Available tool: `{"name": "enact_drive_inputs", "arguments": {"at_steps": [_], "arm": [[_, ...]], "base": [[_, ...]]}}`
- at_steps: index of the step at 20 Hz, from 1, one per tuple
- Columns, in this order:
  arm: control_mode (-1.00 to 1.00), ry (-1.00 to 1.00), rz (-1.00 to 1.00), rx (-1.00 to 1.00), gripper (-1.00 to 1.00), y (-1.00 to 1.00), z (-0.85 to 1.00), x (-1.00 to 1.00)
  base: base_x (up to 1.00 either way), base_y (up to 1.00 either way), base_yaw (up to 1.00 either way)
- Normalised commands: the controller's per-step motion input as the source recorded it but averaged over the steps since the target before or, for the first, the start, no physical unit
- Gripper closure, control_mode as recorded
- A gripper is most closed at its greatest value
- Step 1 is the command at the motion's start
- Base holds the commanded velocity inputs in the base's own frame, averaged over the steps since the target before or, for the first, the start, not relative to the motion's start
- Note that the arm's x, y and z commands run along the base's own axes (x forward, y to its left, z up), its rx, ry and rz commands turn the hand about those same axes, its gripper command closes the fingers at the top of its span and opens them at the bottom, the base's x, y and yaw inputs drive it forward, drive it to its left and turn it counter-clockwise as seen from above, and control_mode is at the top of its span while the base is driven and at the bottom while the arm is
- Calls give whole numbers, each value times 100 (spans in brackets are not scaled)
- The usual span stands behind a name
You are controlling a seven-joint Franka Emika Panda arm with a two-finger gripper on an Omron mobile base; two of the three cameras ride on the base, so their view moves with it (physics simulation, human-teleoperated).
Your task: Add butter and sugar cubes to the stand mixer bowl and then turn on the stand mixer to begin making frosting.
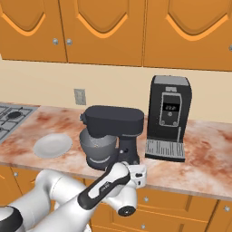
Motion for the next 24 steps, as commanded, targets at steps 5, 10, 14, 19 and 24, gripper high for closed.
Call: {"name": "enact_drive_inputs", "arguments": {"at_steps": [5,10,14,19,24], "arm": [[-100,0,0,0,-100,2,0,-1],[-100,0,0,0,-100,0,0,-1],[-100,0,0,0,-100,7,0,-8],[-100,1,0,0,100,15,0,-1],[-100,0,0,0,100,16,0,11]], "base": [[0,0,0],[0,0,0],[0,0,0],[0,0,0],[0,0,0]]}}
